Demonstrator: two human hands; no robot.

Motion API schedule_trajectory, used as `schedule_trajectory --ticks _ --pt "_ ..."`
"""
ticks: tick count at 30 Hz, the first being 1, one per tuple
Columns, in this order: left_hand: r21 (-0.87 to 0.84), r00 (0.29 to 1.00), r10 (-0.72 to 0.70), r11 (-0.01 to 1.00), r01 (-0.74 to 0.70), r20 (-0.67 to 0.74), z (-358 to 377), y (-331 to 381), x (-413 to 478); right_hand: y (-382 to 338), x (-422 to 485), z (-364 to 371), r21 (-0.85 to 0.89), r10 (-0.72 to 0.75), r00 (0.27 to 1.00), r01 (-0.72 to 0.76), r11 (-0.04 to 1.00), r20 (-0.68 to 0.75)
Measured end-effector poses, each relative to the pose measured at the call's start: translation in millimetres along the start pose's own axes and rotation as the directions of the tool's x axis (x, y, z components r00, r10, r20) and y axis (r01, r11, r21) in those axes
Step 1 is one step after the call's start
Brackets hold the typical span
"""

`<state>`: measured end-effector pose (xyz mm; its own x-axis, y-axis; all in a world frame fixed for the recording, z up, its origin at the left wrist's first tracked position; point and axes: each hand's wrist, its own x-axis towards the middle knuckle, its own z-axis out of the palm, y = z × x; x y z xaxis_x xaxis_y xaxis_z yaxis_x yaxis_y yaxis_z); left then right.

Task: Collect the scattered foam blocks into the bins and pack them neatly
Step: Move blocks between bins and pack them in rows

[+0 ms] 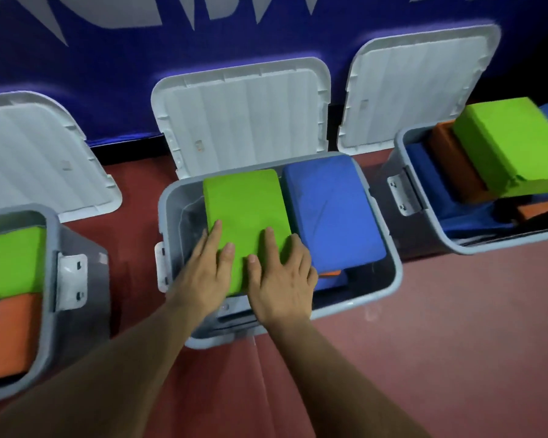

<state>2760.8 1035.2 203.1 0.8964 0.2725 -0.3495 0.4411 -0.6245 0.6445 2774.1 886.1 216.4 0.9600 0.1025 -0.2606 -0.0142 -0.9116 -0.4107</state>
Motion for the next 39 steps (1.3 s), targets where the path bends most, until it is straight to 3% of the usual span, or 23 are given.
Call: schedule_trajectory --ticks 6,10,16,20,27,34,39 --pt "-0.11 0.981 -0.141 0.986 0.127 -0.13 20.4 27.3 -22.5 5.1 -0.2 -8.1 0.214 0.091 0.996 -0.092 0.973 0.014" --pt "-0.133 0.953 -0.114 0.988 0.079 -0.281 0.3 16.4 -68.6 -8.9 -33.6 -8.7 0.391 0.001 0.999 0.019 0.92 -0.05" --pt "-0.13 0.92 -0.129 0.988 0.086 -0.371 -37.0 -35.7 -152.4 -45.2 -114.0 18.4 0.362 -0.155 0.978 0.195 0.912 -0.137" --pt "-0.101 0.919 -0.136 0.989 0.106 -0.37 -55.3 -90.6 -209.3 -67.2 -177.4 61.9 0.347 -0.206 0.979 0.197 0.917 -0.013" --pt "-0.022 0.911 -0.293 0.954 0.299 -0.291 -15.3 -185.1 -281.9 -56.8 -249.8 142.5 0.272 -0.252 0.958 0.208 0.94 0.138" --pt "-0.01 0.874 -0.425 0.9 0.435 -0.237 100.0 -262.1 -272.3 15.3 -226.1 241.9 0.138 -0.292 0.885 0.259 0.956 0.363" --pt "-0.004 0.869 -0.452 0.888 0.461 -0.199 176.5 -310.2 -233.2 62.4 -180.0 305.2 0.047 -0.384 0.804 0.408 0.912 0.454"
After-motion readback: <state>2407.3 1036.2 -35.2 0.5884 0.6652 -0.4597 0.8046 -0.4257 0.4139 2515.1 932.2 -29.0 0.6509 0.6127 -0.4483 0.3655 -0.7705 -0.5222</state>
